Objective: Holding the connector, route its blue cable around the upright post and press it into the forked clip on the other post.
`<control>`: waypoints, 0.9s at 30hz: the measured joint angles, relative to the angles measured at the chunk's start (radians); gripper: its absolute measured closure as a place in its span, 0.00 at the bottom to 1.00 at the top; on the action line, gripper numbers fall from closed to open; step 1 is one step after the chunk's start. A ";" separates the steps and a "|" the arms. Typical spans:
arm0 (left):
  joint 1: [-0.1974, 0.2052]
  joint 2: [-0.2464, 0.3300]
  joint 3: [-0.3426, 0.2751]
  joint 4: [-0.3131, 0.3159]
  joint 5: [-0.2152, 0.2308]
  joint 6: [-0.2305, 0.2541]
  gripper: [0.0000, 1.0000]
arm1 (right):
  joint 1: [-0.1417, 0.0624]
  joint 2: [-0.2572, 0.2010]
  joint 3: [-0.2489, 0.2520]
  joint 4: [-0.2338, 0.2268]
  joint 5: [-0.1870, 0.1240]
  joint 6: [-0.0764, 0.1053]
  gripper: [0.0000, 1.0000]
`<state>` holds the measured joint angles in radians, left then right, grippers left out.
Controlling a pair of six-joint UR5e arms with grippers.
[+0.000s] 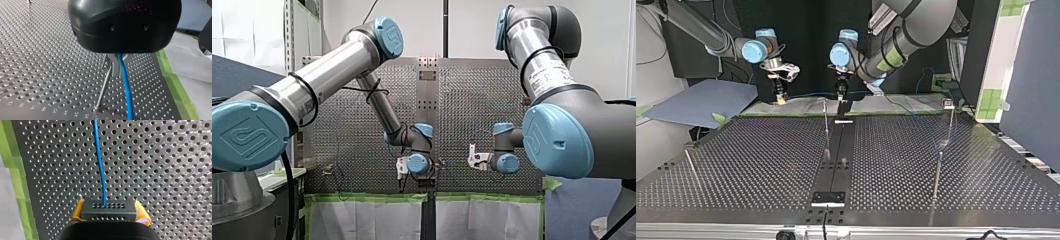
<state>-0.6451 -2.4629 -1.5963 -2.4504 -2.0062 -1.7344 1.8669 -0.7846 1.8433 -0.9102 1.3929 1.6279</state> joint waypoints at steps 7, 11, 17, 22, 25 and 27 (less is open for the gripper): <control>0.013 -0.002 0.042 -0.025 0.022 -0.002 0.98 | -0.007 0.001 -0.011 0.004 -0.003 0.004 1.00; 0.014 -0.004 0.050 -0.028 0.032 -0.002 0.98 | -0.008 0.002 -0.013 0.006 -0.004 0.004 1.00; 0.012 -0.035 0.058 -0.036 0.042 -0.004 0.98 | -0.008 0.003 -0.013 0.007 -0.004 0.002 1.00; 0.015 -0.052 0.063 -0.026 0.047 -0.010 0.98 | -0.009 0.004 -0.014 0.008 -0.004 0.002 1.00; 0.020 -0.054 0.070 -0.024 0.054 -0.013 0.98 | -0.011 0.005 -0.014 0.008 -0.002 0.002 1.00; 0.023 -0.055 0.075 -0.024 0.060 -0.014 0.98 | -0.011 0.007 -0.014 0.006 -0.001 0.002 1.00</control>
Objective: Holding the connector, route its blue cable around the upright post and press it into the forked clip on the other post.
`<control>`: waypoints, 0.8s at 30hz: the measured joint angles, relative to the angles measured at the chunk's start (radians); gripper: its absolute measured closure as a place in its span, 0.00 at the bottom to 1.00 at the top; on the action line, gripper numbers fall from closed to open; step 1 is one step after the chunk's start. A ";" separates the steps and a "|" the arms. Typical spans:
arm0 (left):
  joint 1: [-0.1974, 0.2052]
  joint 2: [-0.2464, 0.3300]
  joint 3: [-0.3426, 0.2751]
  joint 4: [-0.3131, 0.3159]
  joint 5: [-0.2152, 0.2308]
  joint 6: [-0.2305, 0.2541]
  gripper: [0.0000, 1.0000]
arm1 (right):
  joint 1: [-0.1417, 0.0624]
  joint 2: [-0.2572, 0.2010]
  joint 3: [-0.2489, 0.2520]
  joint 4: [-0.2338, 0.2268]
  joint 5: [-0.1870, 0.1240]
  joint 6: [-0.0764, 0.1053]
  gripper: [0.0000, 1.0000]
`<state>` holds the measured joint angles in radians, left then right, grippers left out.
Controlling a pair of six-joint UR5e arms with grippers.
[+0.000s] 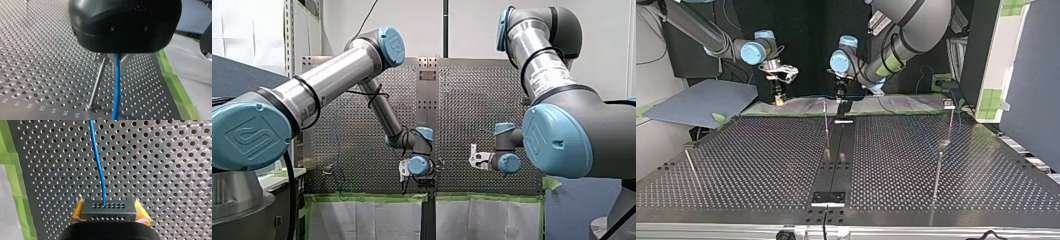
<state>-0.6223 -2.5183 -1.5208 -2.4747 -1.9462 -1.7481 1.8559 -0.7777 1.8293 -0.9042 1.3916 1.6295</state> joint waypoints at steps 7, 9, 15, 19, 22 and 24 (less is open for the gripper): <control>0.000 -0.021 0.026 -0.012 0.010 -0.001 0.98 | -0.003 0.029 -0.013 0.003 0.001 -0.002 1.00; 0.002 -0.024 0.030 -0.012 0.013 -0.001 0.98 | -0.004 0.033 -0.014 0.002 0.001 -0.002 1.00; 0.011 -0.025 0.047 -0.014 0.018 -0.002 0.98 | -0.009 0.036 -0.020 0.000 0.000 -0.001 1.00; 0.016 -0.026 0.058 -0.018 0.022 -0.002 0.98 | -0.012 0.037 -0.025 -0.001 0.000 0.000 1.00; 0.017 -0.026 0.065 -0.021 0.024 -0.002 0.98 | -0.015 0.037 -0.029 -0.001 -0.001 0.001 1.00; 0.018 -0.026 0.070 -0.023 0.026 -0.002 0.98 | -0.017 0.037 -0.031 -0.001 0.000 0.002 1.00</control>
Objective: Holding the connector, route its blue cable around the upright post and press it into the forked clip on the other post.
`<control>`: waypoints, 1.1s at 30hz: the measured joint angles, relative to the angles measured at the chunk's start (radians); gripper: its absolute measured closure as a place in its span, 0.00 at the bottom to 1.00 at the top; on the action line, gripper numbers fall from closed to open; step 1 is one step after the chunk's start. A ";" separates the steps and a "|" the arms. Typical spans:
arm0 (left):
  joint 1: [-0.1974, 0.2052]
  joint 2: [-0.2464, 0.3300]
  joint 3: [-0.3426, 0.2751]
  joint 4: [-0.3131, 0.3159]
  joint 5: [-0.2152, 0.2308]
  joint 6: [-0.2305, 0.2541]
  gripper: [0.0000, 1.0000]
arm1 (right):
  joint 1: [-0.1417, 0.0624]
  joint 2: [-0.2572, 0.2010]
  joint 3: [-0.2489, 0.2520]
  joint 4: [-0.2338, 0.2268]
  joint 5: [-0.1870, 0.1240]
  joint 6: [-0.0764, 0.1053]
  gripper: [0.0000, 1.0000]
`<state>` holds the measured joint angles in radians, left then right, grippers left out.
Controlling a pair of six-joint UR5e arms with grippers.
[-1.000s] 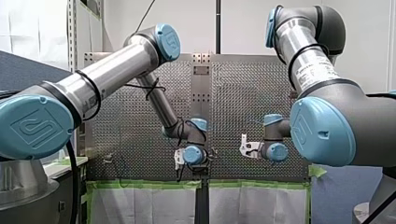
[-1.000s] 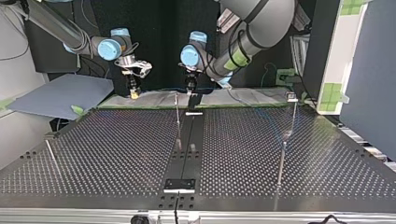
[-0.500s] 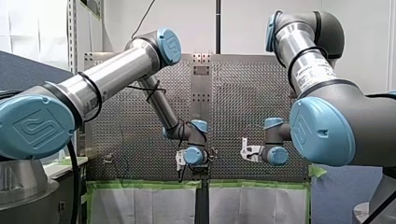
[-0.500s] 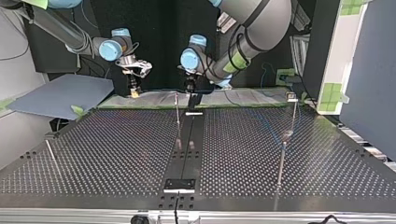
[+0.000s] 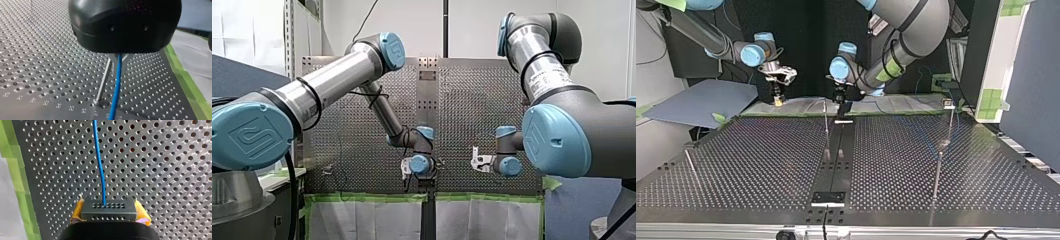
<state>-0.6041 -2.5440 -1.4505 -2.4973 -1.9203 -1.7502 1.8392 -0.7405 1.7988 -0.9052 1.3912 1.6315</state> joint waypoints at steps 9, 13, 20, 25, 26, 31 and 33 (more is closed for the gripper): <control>0.009 -0.002 0.029 -0.016 0.013 0.000 0.98 | -0.009 0.001 -0.008 0.002 0.001 0.001 1.00; 0.016 -0.002 0.037 -0.020 0.020 0.000 0.98 | -0.013 0.002 -0.012 0.002 0.004 0.001 1.00; 0.030 -0.003 0.054 -0.034 0.030 0.000 0.98 | -0.021 0.004 -0.015 0.002 0.023 0.002 1.00; 0.039 -0.003 0.065 -0.046 0.036 0.000 0.98 | -0.031 0.006 -0.019 0.001 0.038 0.005 1.00; 0.040 -0.003 0.066 -0.047 0.038 0.000 0.98 | -0.033 0.006 -0.020 0.000 0.040 0.006 1.00; 0.044 -0.003 0.068 -0.052 0.044 0.001 0.95 | -0.037 0.007 -0.023 0.001 0.042 0.008 1.00; 0.045 -0.003 0.068 -0.054 0.045 0.002 0.87 | -0.037 0.007 -0.024 0.002 0.042 0.007 1.00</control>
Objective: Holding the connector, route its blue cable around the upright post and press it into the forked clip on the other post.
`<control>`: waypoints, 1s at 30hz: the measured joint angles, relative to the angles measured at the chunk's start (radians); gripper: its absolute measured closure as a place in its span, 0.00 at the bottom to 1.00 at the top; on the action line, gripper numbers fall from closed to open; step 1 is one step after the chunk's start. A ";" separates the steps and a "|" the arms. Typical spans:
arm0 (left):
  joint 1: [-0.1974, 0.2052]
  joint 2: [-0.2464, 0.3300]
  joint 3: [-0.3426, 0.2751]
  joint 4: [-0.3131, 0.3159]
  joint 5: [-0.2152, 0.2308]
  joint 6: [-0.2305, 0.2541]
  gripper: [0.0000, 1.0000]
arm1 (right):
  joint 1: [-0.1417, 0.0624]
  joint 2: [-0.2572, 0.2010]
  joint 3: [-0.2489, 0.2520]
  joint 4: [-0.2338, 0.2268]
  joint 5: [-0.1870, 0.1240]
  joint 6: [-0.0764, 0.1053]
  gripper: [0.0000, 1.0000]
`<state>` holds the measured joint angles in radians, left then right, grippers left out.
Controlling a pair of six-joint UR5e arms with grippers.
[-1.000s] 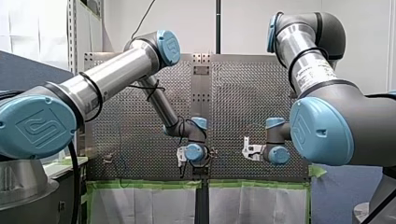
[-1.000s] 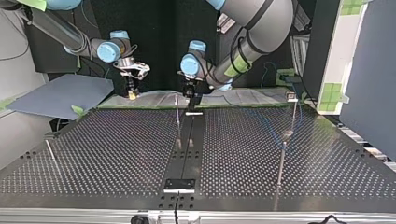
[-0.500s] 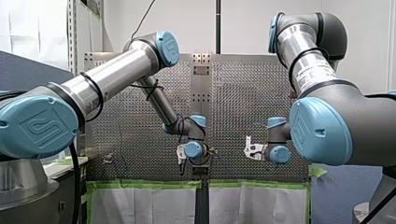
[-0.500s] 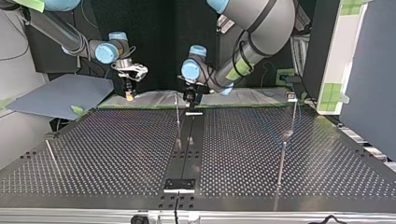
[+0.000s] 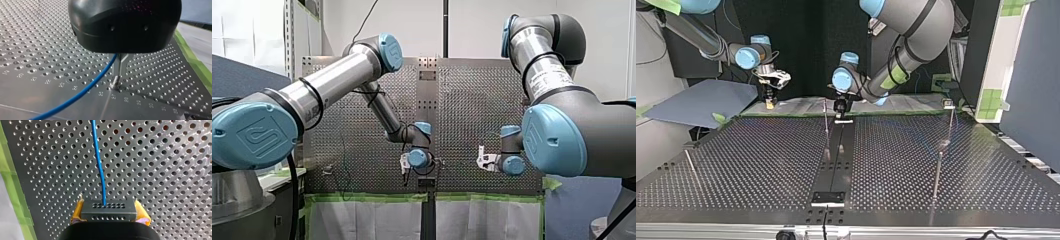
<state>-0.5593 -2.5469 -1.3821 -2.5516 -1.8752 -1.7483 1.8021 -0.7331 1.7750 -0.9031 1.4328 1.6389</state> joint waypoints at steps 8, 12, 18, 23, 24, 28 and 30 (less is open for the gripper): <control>-0.002 0.001 0.000 -0.016 0.031 0.040 0.16 | 0.000 0.000 0.000 0.005 -0.004 -0.001 1.00; 0.000 0.001 0.000 -0.043 0.056 0.074 0.02 | 0.000 0.000 0.000 0.008 -0.010 -0.001 1.00; 0.007 0.002 0.000 -0.091 0.035 0.116 0.02 | 0.002 0.000 0.001 0.013 -0.012 0.000 1.00; 0.007 0.002 0.000 -0.136 0.016 0.129 0.02 | 0.005 0.000 0.001 0.018 -0.015 0.001 1.00; 0.006 0.003 0.000 -0.145 0.013 0.131 0.02 | 0.005 0.000 0.001 0.019 -0.016 0.001 1.00; 0.001 0.004 -0.004 -0.182 0.002 0.139 0.02 | 0.005 0.000 0.001 0.023 -0.017 0.001 1.00; -0.002 0.010 -0.012 -0.190 0.003 0.141 0.02 | 0.006 0.000 0.001 0.024 -0.017 0.001 1.00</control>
<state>-0.5615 -2.5370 -1.3942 -2.7414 -1.8719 -1.6071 1.8077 -0.7328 1.7758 -0.8786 1.4161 1.6401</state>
